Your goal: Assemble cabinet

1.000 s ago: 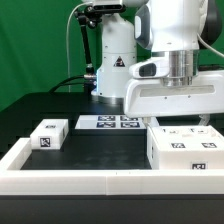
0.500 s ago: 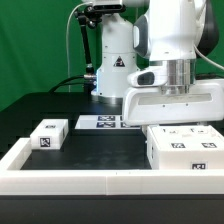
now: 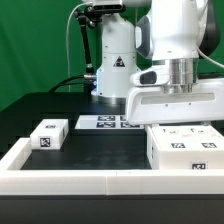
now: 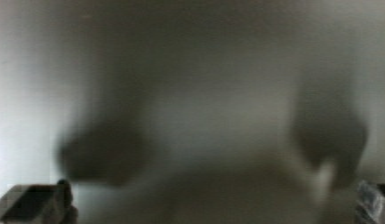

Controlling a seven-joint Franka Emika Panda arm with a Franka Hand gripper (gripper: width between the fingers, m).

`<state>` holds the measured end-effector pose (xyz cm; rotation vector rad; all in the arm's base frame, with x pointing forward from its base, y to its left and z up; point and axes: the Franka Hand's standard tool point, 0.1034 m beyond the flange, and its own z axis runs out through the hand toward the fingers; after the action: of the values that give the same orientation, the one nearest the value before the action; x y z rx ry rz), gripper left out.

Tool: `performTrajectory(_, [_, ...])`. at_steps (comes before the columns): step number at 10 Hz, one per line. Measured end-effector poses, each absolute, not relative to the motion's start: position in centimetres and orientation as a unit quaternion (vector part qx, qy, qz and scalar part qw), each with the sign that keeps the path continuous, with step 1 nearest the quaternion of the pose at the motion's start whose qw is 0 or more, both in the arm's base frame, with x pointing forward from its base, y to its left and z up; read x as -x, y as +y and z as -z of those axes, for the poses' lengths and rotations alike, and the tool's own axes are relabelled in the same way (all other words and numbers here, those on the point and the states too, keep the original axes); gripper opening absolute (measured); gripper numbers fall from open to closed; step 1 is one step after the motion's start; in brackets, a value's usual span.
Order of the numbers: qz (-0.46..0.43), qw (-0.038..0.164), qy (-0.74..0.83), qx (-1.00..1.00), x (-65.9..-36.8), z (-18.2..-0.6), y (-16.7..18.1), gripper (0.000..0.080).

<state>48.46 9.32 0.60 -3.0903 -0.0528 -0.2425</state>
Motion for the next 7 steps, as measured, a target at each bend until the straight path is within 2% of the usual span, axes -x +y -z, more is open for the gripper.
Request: performTrajectory(7, [0.082, 0.015, -0.040, 0.996, -48.85, -0.55, 8.47, 0.0796])
